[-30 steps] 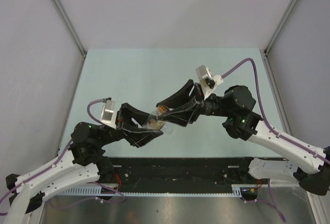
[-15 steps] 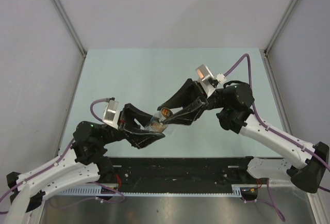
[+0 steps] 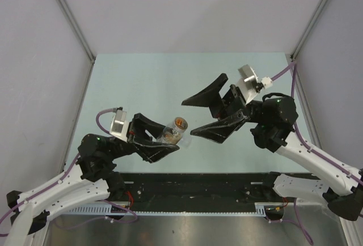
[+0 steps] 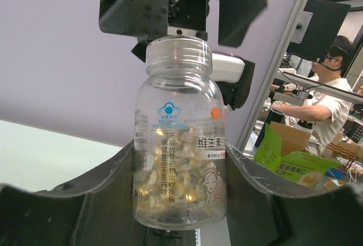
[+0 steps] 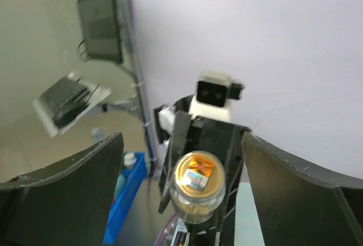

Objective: Sort the pills into containers

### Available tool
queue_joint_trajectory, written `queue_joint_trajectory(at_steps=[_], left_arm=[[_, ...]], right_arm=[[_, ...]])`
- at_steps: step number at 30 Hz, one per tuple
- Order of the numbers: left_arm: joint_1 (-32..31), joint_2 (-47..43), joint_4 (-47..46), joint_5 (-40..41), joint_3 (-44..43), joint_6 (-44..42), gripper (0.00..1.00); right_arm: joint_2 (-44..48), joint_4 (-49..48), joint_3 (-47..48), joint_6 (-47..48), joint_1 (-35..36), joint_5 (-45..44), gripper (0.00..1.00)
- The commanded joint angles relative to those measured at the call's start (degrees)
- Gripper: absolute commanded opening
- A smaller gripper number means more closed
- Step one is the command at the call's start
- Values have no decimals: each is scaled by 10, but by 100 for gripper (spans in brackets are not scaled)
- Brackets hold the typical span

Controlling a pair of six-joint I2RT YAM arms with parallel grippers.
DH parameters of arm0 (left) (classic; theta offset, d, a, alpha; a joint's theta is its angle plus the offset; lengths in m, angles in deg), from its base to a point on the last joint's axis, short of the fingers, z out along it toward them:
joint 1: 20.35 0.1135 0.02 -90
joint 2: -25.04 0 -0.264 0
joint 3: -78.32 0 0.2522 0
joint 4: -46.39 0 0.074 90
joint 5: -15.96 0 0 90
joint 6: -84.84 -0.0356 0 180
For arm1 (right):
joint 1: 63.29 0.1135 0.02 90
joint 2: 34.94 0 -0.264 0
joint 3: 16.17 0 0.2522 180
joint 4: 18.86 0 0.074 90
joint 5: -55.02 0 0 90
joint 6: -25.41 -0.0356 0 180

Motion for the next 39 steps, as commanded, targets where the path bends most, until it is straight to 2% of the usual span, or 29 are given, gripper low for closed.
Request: queue_joint_trajectory(at_steps=[1, 2, 5, 9, 10, 12, 15, 20, 24, 29, 34, 39], left_arm=[[2, -7, -11, 19, 2, -1, 0], [2, -8, -12, 22, 3, -1, 0], [2, -9, -12, 31, 5, -6, 0], [2, -4, -12, 41, 6, -8, 0], [2, -4, -12, 45, 6, -8, 0], [3, 0, -12, 48, 6, -8, 0], [3, 4, -10, 56, 8, -8, 0], [2, 7, -7, 64, 9, -6, 1], [2, 4, -7, 68, 9, -7, 0], [2, 5, -4, 68, 7, -8, 0], [2, 4, -4, 69, 10, -8, 0], [2, 1, -3, 70, 10, -8, 0]], right_arm=[[39, 100, 15, -17, 1, -228, 88], [43, 118, 15, -30, 2, -310, 87], [61, 211, 20, -79, 7, -457, 84], [78, 295, 50, -83, 52, -579, 83], [75, 331, 62, -76, 85, -617, 82], [51, 415, 114, -76, 119, -663, 78], [14, 490, 173, -86, 178, -720, 77], [-14, 497, 188, -67, 269, -832, 76], [-37, 524, 208, -44, 310, -919, 76], [-50, 531, 212, -44, 325, -933, 75], [-54, 526, 211, -40, 331, -931, 70], [-57, 525, 211, -39, 334, -928, 54]])
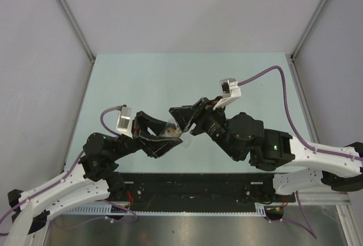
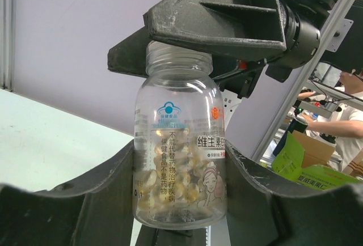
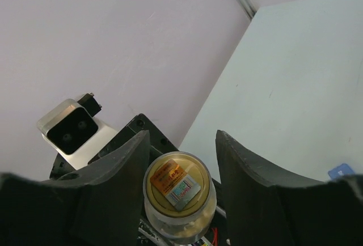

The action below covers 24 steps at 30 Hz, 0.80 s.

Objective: Sort the pills into containers

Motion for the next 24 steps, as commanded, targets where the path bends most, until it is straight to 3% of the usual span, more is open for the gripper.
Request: queue_joint_trajectory(at_steps=[1, 5, 7, 11, 15, 21, 24], left_arm=[[1, -7, -19, 6, -1, -7, 0], [2, -6, -18, 10, -2, -7, 0], [1, -5, -18, 11, -2, -7, 0], [1, -7, -18, 17, -1, -7, 0], [1, -10, -18, 21, 2, -7, 0], [1, -11, -17, 21, 2, -6, 0], [1, -11, -17, 21, 2, -7, 0]], right_arm=[[-1, -2, 25, 6, 4, -28, 53], [-2, -4, 24, 9, 7, -25, 52], [-2, -3, 25, 11, 10, -25, 63], [-2, -6, 25, 24, 28, -40, 69], [-2, -10, 24, 42, 44, -63, 66], [1, -15, 20, 48, 52, -72, 53], [2, -18, 18, 52, 54, -75, 57]])
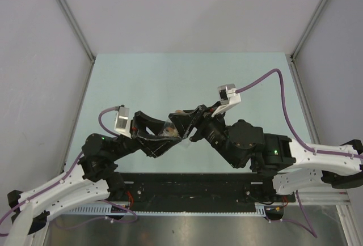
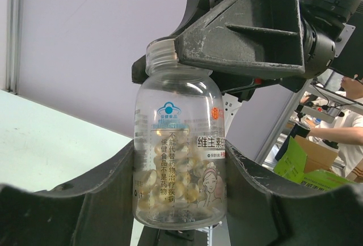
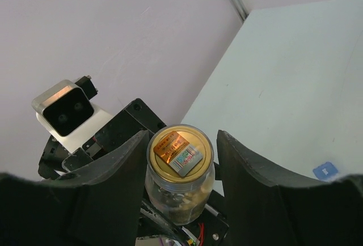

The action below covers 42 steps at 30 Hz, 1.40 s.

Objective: Sort the pills into containers

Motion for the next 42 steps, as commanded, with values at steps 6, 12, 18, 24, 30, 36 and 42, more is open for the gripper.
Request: queue_joint_trajectory(at_steps=[6, 12, 18, 24, 30, 36, 42], left_arm=[[1, -2, -18, 4, -1, -6, 0], [1, -5, -18, 4, 0, -5, 0], [1, -5, -18, 4, 0, -5, 0], [1, -1, -18, 2, -3, -5, 0], [1, 0, -18, 2, -3, -4, 0], [1, -4, -18, -2, -3, 1, 0], [1, 5, -18, -27, -16, 10, 0]], right_arm=[[12, -41, 3, 23, 7, -19, 69], [14, -62, -4, 36, 12, -13, 57], [13, -63, -6, 37, 13, -8, 51], [14, -59, -6, 35, 13, -5, 56], [16, -56, -8, 33, 13, -6, 26], [19, -65, -9, 71, 12, 25, 0], [37, -126, -33, 236, 0, 295, 0]])
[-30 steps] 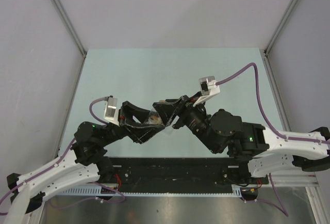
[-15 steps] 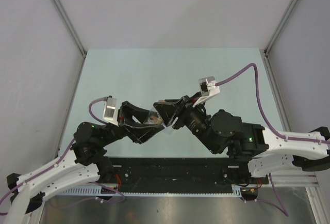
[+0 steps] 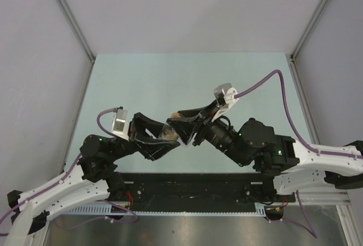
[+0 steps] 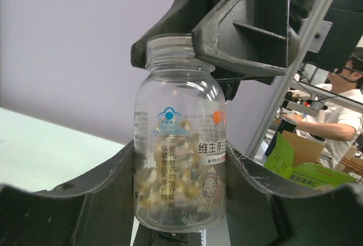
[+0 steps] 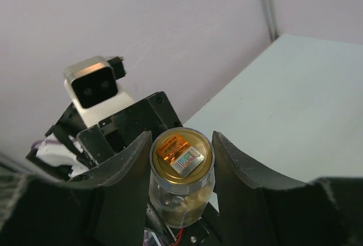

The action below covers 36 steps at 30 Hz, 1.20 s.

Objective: Sort the pills into containers

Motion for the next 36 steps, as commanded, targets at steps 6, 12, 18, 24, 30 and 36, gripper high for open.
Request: queue_joint_trajectory(at_steps=[6, 12, 18, 24, 30, 36], left_arm=[[1, 9, -5, -22, -27, 9, 0], [1, 0, -5, -23, -27, 10, 0], [1, -3, -5, -25, -26, 13, 0], [1, 2, -6, -32, -27, 13, 0], [1, -4, -7, -31, -23, 12, 0], [1, -9, -7, -30, -20, 11, 0]], right_arm=[[22, -105, -22, 147, -65, 536, 0], [22, -139, -31, 103, -176, 745, 0], [36, -175, -42, 74, -233, 864, 0], [35, -232, -45, 27, -280, 921, 0], [25, -295, -46, -13, -294, 944, 0], [16, -303, -48, -23, -295, 940, 14]])
